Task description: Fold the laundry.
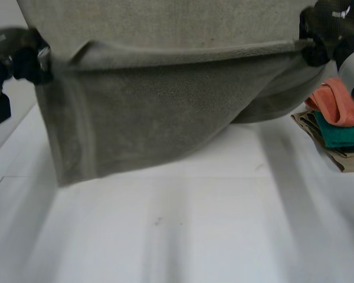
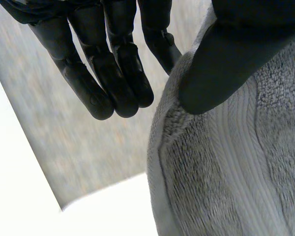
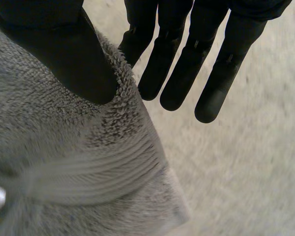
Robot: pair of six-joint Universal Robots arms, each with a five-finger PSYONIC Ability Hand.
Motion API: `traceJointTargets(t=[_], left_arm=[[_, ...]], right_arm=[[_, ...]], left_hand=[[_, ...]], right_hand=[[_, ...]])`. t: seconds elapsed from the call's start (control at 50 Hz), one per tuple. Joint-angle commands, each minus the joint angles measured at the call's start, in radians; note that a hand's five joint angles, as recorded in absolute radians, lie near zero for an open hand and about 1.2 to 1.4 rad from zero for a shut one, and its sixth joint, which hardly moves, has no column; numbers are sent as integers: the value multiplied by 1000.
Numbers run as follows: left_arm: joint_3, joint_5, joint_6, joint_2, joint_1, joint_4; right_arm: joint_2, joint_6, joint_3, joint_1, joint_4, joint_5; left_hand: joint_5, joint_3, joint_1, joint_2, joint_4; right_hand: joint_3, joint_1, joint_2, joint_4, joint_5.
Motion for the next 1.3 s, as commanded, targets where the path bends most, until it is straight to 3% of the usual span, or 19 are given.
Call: traceJointTargets(t=[0.02,0.12,0.28,0.38,0.5,0.58,0.66,0.74,0.88,1.02,1.1,1.12,1.2,1.3], left_arm=[[16,72,0,-238,27,-5],[92,55,9,-379,28,-8],[419,20,8,-571,17,-2],[749,-5,-46,-637,-21,87],[933,-126,-193,-628,-21,244],[895,-140,-267,-588,-18,288],[734,-92,-279,-525,-4,293],[555,-58,-267,-478,17,302],[255,-26,-174,-454,62,310],[96,-12,4,-508,122,276],[88,-15,96,-533,139,175],[92,-18,130,-540,139,122],[109,-32,208,-563,143,5],[100,-54,253,-556,152,-59]], right_arm=[[41,-77,-84,112,198,-21],[192,-135,-126,134,249,-2],[428,-185,-306,146,211,67],[516,-155,-535,151,10,136],[422,-50,-536,151,-312,216],[315,-5,-411,162,-415,180],[226,-26,-246,177,-413,96],[195,-59,-114,195,-364,67],[229,-96,64,235,-265,61],[396,-143,133,284,-222,77],[454,-175,127,303,-205,105],[467,-181,126,309,-202,117],[473,-175,130,323,-199,143],[465,-154,143,332,-199,151]], left_hand=[[228,209,279,201,199],[228,209,279,201,199],[228,209,279,201,199],[228,209,279,201,199],[228,209,279,201,199],[228,209,279,201,199],[228,209,279,201,199],[228,209,279,201,199],[228,209,279,201,199],[228,209,279,201,199],[32,14,84,6,3],[-152,-170,-100,-178,-181],[-510,-529,-459,-537,-539],[-784,-803,-733,-811,-813]], right_hand=[[213,259,217,205,226],[213,259,217,205,226],[213,259,217,205,226],[213,259,217,205,226],[213,259,217,205,226],[213,259,217,205,226],[213,259,217,205,226],[213,259,217,205,226],[213,259,217,205,226],[213,259,217,205,226],[213,259,217,205,226],[213,259,217,205,226],[213,259,217,205,226],[213,259,217,205,226]])
